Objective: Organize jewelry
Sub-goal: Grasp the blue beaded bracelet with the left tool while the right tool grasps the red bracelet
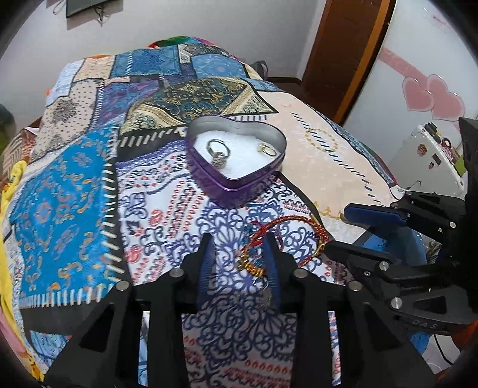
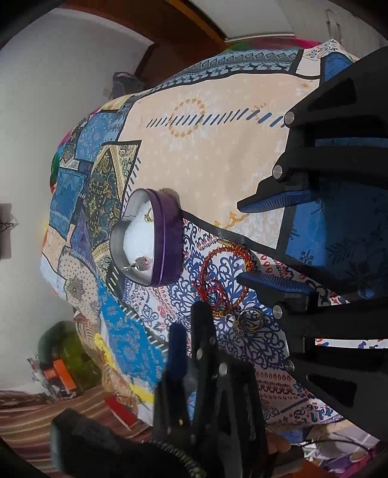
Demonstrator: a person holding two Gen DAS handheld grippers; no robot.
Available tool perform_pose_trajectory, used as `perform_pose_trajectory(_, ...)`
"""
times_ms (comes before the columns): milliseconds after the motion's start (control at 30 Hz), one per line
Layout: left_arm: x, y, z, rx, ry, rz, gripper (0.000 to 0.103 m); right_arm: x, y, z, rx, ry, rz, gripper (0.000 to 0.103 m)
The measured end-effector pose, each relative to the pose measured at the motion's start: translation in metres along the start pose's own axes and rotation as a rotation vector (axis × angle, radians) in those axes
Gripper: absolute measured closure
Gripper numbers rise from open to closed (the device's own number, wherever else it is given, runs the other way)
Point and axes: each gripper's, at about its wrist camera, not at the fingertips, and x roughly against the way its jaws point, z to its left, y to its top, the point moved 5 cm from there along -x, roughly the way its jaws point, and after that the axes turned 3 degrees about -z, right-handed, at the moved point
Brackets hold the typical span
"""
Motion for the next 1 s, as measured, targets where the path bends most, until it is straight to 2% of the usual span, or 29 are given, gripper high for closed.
perform_pose_trajectory(167,-0.011,0.001,0.0,0.026,-0.028,0.015,0.089,-0.001,0.0,0.001,-0.002,0.008,-0.001,0.065)
perform_pose_trajectory(267,-0.009,0.001,0.0,0.033,-0.05,0.005,0.096,-0.005,-0.001,0.002,0.0,0.014,0.009,0.065)
perform_pose_trajectory(500,0.013,0.005,0.001,0.039,-0.055,-0.062,0.096,-0.006,0.004,0.002,-0.019,0.034,0.006,0.065)
perform_pose_trajectory(767,0.041,0.01,0.018,0.067,0.007,-0.135,0.096,-0.018,0.009,0.01,0.015,0.007,0.022,0.066)
perform_pose_trajectory(933,0.055,0.009,0.031,0.085,0.039,-0.164,0.096,-0.02,0.004,0.008,0.069,-0.032,0.04,0.081)
perform_pose_trajectory(1000,0.058,0.007,0.035,0.092,0.048,-0.169,0.096,-0.019,0.003,0.004,0.068,-0.044,0.041,0.091)
